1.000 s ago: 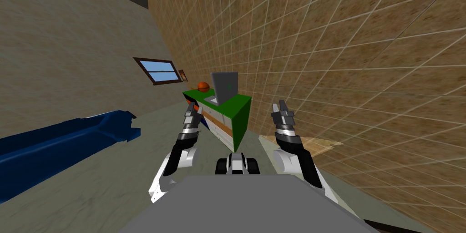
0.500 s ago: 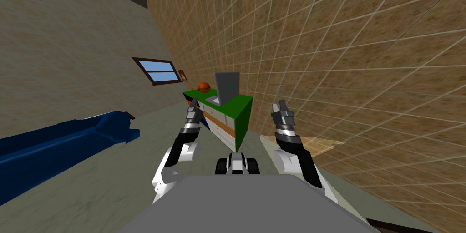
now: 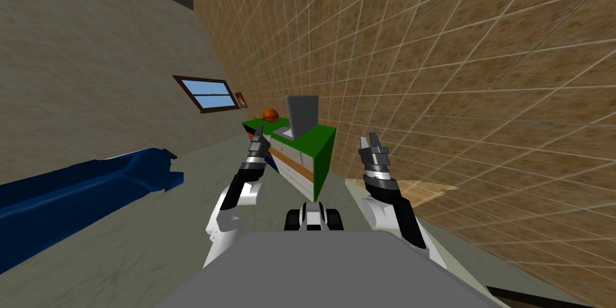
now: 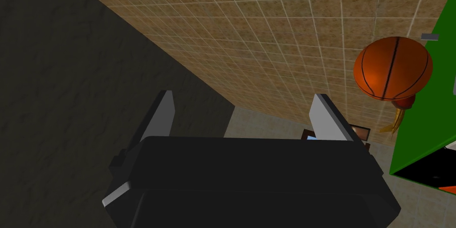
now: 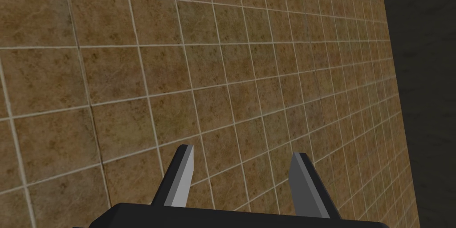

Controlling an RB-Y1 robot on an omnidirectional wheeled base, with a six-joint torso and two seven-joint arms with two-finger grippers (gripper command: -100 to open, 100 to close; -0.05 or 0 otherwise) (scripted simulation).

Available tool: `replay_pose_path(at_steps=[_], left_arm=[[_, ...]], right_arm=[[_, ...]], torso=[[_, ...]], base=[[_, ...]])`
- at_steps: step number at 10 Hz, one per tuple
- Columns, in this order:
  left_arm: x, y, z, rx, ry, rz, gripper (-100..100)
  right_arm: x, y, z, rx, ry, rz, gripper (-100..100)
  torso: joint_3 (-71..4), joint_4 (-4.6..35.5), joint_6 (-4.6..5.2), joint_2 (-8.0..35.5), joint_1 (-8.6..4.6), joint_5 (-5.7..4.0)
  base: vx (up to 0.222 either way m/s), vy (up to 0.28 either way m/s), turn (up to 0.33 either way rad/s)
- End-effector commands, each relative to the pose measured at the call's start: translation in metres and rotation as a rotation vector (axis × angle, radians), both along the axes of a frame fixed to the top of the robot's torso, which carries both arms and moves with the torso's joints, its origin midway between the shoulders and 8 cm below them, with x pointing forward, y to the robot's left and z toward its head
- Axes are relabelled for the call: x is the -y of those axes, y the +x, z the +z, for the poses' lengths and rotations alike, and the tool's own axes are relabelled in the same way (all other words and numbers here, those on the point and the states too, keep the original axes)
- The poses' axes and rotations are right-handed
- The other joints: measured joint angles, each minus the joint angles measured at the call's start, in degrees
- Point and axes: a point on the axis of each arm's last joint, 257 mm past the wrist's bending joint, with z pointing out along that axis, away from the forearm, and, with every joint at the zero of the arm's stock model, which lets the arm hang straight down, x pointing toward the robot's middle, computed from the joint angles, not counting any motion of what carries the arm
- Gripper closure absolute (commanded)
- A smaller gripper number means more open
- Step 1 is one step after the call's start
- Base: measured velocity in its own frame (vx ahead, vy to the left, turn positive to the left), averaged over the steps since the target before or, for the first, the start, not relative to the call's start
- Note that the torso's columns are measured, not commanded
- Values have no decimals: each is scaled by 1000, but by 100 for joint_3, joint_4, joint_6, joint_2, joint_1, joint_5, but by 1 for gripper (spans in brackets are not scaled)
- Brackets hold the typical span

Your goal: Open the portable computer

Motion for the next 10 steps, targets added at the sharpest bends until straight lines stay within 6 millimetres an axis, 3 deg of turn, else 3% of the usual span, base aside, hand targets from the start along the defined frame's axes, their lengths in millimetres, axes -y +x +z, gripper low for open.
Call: replay_pose_path(at_steps=[1, 3, 4, 6, 7, 9, 10], left_arm=[[6, 6, 13, -5, 13, -2, -100], [5, 11, 5, -43, 11, 2, -100], [11, 13, 22, -21, 24, -4, -100], [10, 19, 14, -59, 22, 1, -100], [16, 20, 30, -41, 35, -5, -100], [16, 25, 23, -76, 34, -2, -100], [22, 27, 39, -58, 47, -8, -100]], right_arm=[[0, 0, 0, 0, 0, 0, 0], [0, 0, 0, 0, 0, 0, 0], [0, 0, 0, 0, 0, 0, 0], [0, 0, 0, 0, 0, 0, 0], [0, 0, 0, 0, 0, 0, 0], [0, 0, 0, 0, 0, 0, 0], [0, 0, 0, 0, 0, 0, 0]], torso=[[0, 0, 0, 1, -12, -3], [0, 0, 0, 1, 1, 0], [2, 0, 0, 3, -7, -2], [0, 0, 0, 1, 1, 0], [1, 1, 0, 2, -11, -3], [1, 0, 0, 2, 1, 0], [2, 1, 0, 3, -11, -3]], base=[[6, 55, -23], [7, 49, -12], [10, 72, -26], [9, 54, -13], [10, 70, -25], [4, 55, -16], [6, 70, -31]])
